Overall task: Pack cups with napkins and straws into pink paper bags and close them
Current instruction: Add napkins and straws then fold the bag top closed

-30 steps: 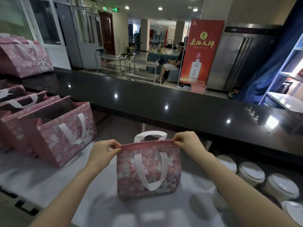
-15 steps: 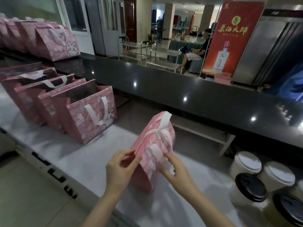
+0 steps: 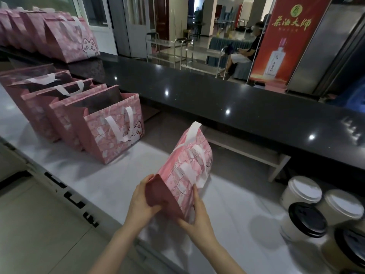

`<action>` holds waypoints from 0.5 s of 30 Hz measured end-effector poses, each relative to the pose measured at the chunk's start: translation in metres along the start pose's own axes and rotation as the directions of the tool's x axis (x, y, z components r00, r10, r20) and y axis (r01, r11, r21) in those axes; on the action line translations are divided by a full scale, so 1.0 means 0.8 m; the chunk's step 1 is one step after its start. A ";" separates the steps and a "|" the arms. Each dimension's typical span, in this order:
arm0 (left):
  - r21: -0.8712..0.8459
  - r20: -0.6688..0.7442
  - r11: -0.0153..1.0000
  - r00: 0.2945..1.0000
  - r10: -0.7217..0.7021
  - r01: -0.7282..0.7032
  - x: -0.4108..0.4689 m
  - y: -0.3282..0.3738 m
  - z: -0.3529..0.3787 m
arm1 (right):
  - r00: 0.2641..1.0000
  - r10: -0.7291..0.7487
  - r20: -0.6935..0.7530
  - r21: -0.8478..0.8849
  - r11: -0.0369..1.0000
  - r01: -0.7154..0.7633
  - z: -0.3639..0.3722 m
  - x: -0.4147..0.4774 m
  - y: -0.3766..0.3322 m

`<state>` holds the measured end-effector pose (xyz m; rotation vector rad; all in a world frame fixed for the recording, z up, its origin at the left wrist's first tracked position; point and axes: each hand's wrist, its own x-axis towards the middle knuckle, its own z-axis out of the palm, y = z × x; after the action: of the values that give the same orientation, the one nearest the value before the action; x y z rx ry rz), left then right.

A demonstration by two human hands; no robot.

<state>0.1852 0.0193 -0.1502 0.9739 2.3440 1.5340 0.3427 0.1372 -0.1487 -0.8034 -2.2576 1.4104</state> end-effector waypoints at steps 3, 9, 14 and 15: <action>-0.020 -0.010 1.000 1.000 0.020 -0.020 -0.007 -0.004 0.004 | 1.000 -0.016 -0.027 0.017 1.000 0.017 0.000 0.001 -0.003; 0.020 -0.142 0.997 0.987 0.073 -0.070 -0.032 0.008 0.003 | 0.990 -0.134 0.049 -0.038 0.990 0.136 -0.002 0.001 -0.020; 0.129 -0.305 0.977 0.931 0.202 -0.170 -0.028 0.049 -0.023 | 0.965 -0.263 -0.019 -0.011 0.965 0.263 -0.011 0.009 -0.064; 0.134 -0.331 0.971 0.915 0.231 -0.197 -0.024 0.062 -0.030 | 0.953 -0.299 -0.042 -0.013 0.954 0.299 -0.017 0.012 -0.077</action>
<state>0.2096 0.0027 -0.1001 1.0935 2.6459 1.8176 0.3260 0.1323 -0.0873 -0.4627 -2.2377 1.2321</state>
